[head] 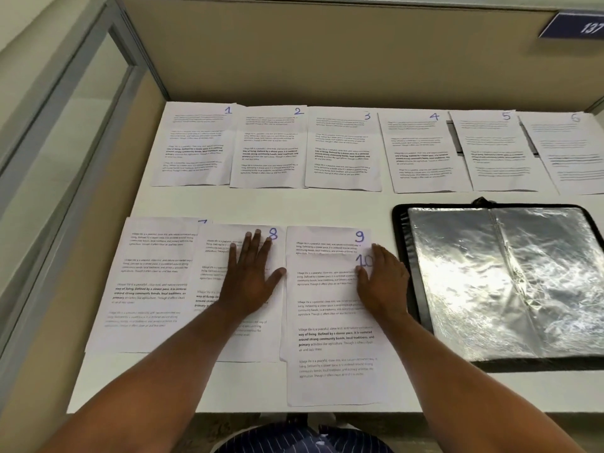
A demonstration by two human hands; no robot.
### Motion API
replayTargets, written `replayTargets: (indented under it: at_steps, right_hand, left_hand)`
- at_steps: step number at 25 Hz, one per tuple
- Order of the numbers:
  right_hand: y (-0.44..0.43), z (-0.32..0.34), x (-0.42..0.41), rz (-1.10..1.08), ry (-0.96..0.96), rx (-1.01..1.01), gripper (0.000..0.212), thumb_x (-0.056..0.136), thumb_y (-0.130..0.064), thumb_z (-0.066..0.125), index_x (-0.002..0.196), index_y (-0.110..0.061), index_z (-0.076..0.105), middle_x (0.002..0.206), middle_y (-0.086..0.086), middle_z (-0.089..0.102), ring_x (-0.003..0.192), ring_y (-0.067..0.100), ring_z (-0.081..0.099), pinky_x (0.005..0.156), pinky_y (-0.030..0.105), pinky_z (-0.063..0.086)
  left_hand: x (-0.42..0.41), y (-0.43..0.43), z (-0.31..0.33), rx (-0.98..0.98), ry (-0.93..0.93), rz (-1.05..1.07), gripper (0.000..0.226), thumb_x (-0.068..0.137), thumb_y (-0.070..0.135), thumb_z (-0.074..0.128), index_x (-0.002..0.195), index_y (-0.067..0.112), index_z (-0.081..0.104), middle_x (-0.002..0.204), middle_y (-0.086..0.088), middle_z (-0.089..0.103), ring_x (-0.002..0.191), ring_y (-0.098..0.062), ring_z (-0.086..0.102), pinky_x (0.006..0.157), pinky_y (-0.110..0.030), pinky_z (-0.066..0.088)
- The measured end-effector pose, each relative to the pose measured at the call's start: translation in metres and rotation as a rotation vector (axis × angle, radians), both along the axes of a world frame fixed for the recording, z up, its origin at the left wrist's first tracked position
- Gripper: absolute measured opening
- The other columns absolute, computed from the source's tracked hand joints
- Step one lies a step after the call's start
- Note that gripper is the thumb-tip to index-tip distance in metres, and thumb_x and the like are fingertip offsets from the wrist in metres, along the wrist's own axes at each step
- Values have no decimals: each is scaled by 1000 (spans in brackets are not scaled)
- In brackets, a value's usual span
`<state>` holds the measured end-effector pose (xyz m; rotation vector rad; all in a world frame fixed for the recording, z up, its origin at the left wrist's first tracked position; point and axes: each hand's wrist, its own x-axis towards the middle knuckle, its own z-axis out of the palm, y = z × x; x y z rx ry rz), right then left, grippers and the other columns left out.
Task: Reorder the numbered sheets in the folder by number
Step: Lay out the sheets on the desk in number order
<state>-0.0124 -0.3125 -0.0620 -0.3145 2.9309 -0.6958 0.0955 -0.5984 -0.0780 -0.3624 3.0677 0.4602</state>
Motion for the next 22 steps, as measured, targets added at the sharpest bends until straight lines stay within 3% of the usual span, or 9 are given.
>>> replayTargets:
  at_steps: [4,8,10,13,16,19,22]
  right_hand:
    - [17,6,-4,-57,-27,20,62,90,-31,70,146,-15,48,141,6,56,133,29,48,113,51,30]
    - [12,8,-23,-156,-166,-77,49,89,-24,67,137,-23,57,111,-1,69,111,24,64,106,46,41]
    - [14,9,-27,-132,-170,-2,45,90,-28,64,135,-25,57,115,3,68,111,28,64,103,48,45]
    - [19,13,-14,133,60,34,55,92,-39,68,144,-24,56,144,6,56,133,27,50,112,48,32]
    - [19,8,10,462,11,156,70,99,-61,43,159,-28,33,170,0,20,157,18,15,126,53,5]
    - [39,-7,25,444,-70,269,80,97,-69,18,165,-26,9,172,-3,-6,157,13,-11,124,54,-11]
    - [63,-6,32,421,-76,323,81,94,-62,11,165,-23,-2,171,-2,-13,156,13,-17,124,51,-15]
  left_hand:
    - [-15,27,8,-66,-85,-148,88,87,74,25,158,22,30,170,-6,5,156,-22,-7,124,-54,-4]
    - [-18,37,11,-20,-156,-116,96,80,77,16,158,23,31,170,-5,7,156,-22,-8,124,-54,-5]
    - [-20,38,14,-17,-186,-103,96,80,79,12,158,25,27,170,-3,4,156,-20,-10,124,-53,-7]
    - [-21,37,17,-15,-205,-108,95,81,80,10,159,27,26,170,-2,2,156,-19,-10,124,-52,-7]
    - [-18,34,16,4,-237,-107,98,80,82,6,160,27,21,170,-2,-1,156,-18,-11,124,-50,-7]
    - [-14,35,12,46,-237,-111,105,77,89,-1,161,30,13,170,0,-6,156,-18,-11,125,-49,-6]
    - [-10,31,10,56,-233,-139,97,81,84,3,162,29,10,169,0,-9,155,-18,-13,125,-49,-6]
